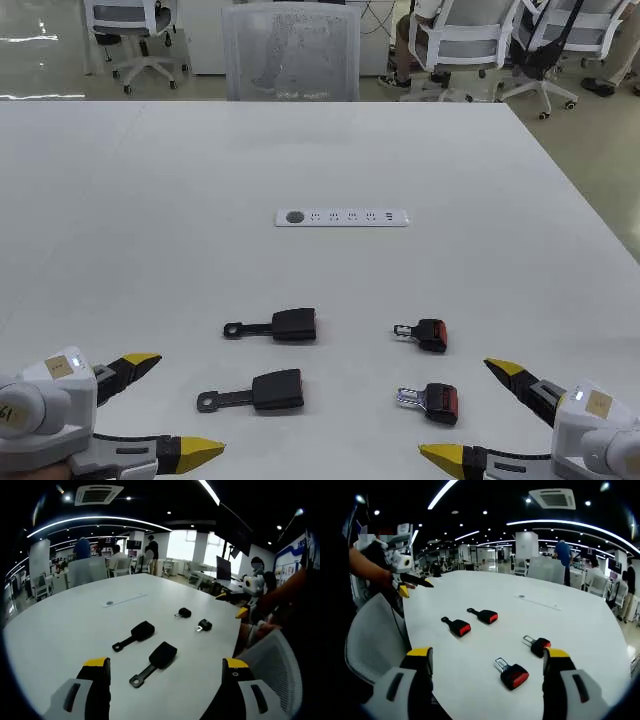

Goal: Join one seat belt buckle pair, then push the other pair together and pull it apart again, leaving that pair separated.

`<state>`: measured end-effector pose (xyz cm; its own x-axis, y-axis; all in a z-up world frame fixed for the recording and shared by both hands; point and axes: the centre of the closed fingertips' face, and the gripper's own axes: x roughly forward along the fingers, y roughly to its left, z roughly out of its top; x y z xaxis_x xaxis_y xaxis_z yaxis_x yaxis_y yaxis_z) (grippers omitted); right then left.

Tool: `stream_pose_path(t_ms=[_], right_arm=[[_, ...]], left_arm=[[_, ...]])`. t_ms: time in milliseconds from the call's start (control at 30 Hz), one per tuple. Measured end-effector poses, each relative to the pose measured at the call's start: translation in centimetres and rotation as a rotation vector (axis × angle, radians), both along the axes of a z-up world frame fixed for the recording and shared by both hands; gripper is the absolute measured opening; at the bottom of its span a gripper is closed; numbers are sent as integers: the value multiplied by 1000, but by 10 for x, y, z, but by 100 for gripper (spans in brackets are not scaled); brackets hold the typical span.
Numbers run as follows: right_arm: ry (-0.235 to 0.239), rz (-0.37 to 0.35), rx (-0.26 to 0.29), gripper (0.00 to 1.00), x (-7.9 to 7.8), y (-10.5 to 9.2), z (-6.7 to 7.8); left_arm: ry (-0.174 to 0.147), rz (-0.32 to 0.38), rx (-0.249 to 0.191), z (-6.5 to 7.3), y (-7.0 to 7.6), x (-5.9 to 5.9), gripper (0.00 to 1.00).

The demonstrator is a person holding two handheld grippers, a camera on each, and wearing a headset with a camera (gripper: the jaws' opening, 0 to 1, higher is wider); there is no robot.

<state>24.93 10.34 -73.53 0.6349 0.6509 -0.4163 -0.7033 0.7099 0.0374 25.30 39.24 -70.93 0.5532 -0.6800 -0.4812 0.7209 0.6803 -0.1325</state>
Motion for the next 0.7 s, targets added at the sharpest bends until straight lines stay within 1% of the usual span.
stream_pose_path(t_ms=[100,367,700], right_arm=[[7,-2,-1,93,0,0,-1],[4,-3,-11,95,0,-1,-2],[6,-6,-10,95,0,-3,-2]], left_arm=[[-1,0,-2,1,-1,0,94],[-6,8,-2,2,0,2,96],[-9,10,-1,3,0,5,96]])
